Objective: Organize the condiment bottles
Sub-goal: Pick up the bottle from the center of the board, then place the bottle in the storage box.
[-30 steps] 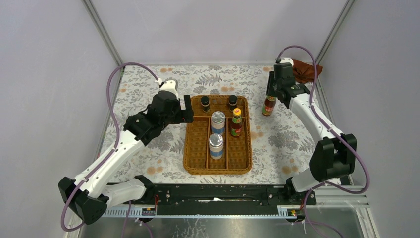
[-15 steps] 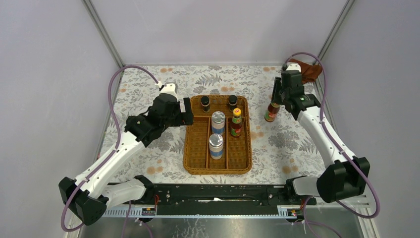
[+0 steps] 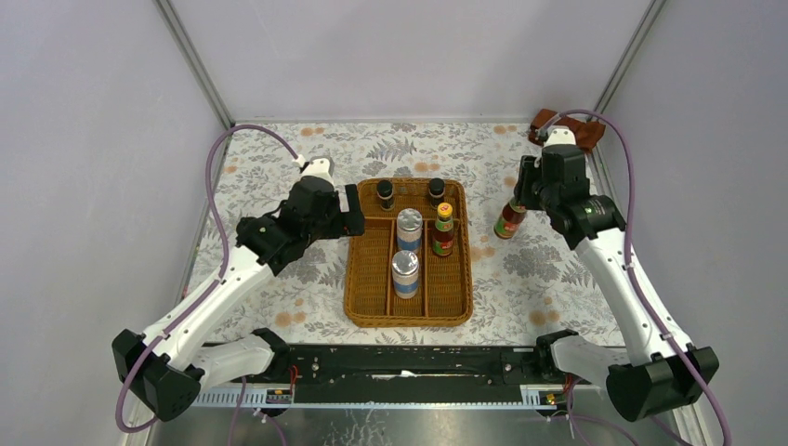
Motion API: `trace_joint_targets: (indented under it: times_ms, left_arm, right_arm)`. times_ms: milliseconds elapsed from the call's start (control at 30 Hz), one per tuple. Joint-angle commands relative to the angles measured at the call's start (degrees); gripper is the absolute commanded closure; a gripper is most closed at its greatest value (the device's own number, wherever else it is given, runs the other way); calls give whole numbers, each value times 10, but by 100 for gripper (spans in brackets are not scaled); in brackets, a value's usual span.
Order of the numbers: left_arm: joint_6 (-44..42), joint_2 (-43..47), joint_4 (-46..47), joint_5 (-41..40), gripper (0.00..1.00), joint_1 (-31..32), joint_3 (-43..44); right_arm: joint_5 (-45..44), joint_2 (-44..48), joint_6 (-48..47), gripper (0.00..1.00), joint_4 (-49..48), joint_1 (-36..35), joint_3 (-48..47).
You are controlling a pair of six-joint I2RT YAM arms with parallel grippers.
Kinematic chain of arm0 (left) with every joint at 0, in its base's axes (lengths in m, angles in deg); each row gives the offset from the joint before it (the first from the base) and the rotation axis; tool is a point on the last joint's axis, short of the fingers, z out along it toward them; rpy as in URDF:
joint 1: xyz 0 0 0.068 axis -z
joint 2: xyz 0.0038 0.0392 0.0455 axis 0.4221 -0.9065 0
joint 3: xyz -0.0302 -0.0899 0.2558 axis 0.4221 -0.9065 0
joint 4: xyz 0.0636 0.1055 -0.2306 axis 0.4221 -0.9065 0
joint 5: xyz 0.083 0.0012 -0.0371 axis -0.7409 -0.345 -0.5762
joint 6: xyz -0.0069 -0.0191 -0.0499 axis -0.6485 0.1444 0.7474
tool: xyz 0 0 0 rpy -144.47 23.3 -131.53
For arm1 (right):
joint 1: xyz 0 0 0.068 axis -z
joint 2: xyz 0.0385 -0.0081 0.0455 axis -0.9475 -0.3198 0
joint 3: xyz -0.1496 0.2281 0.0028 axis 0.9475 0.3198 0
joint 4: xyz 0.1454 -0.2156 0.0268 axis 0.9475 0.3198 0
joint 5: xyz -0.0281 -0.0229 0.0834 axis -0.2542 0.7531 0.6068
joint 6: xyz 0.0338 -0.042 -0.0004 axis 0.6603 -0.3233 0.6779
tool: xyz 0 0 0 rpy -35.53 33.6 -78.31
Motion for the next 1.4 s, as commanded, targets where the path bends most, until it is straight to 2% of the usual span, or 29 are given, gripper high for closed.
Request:
trace_joint_targets:
  times_ms: [0,300,767,1033,1367]
  left_arm:
    - [12,-5,17,-1,2,-4,-7]
    - [24,-13,25,-3,2,-4,-10]
    - [28,-39,37,-4,2,-4,-3]
    - [29,-49,40,-5,2,-4,-1]
    - [26,-63,44,-6,2,-4,5]
  right_arm:
    - [28,41,-9,100,-14,-21,-8]
    - [38,87,-9,100,34,-72,-4]
    - [59,106,-8,100,102,-148,-39]
    - [60,100,-7,100,133,-194,-69]
    - [39,65,-3,100,152,-294,-107]
